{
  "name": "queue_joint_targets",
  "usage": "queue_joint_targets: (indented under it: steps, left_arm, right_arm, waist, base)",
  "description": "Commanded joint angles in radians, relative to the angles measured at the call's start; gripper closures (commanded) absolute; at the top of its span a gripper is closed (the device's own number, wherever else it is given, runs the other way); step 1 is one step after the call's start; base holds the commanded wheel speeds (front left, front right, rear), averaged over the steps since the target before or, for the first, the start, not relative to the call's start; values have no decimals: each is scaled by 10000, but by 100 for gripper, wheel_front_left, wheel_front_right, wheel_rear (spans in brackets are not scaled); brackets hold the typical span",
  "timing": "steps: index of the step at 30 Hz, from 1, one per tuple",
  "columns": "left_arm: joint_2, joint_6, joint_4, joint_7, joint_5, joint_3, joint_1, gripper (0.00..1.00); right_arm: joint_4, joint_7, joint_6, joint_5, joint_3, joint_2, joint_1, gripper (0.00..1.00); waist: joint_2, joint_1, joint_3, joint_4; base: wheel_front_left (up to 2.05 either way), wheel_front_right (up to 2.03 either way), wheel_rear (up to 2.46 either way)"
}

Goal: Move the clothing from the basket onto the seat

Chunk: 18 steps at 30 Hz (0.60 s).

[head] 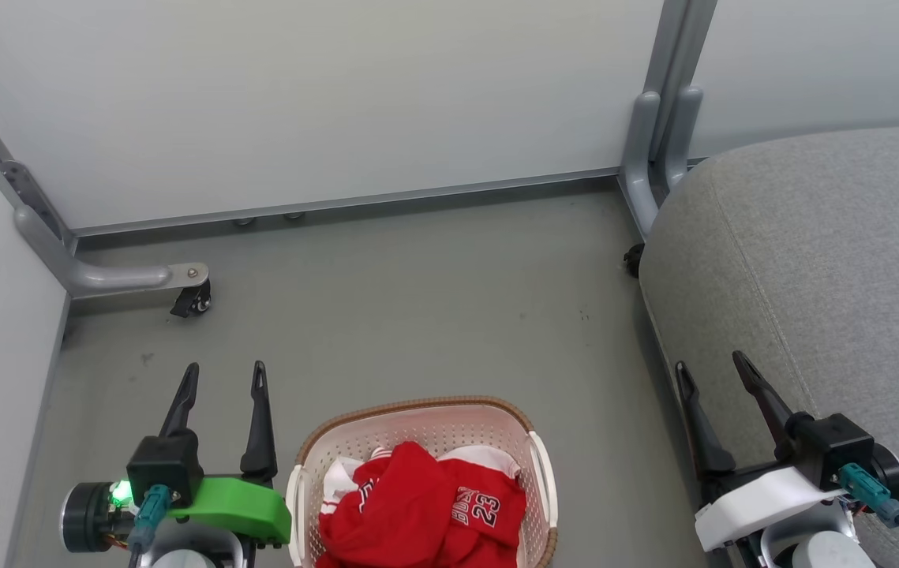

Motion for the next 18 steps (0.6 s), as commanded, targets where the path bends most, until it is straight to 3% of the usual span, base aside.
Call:
queue_joint_targets:
  steps: [1, 18]
  left_arm:
    - [9, 12, 38, -60, 226, -18, -164, 0]
    - [-51, -133, 253, -84, 1, 62, -164, 0]
  right_arm:
    - [17, -88, 1, -218, -51, 9, 62, 0]
    - [259, -85, 0, -70, -57, 21, 58, 0]
  waist:
    - [78, 0, -3, 7]
    - [80, 0, -16, -7]
  base:
    - [0, 0, 0]
    - [0, 0, 0]
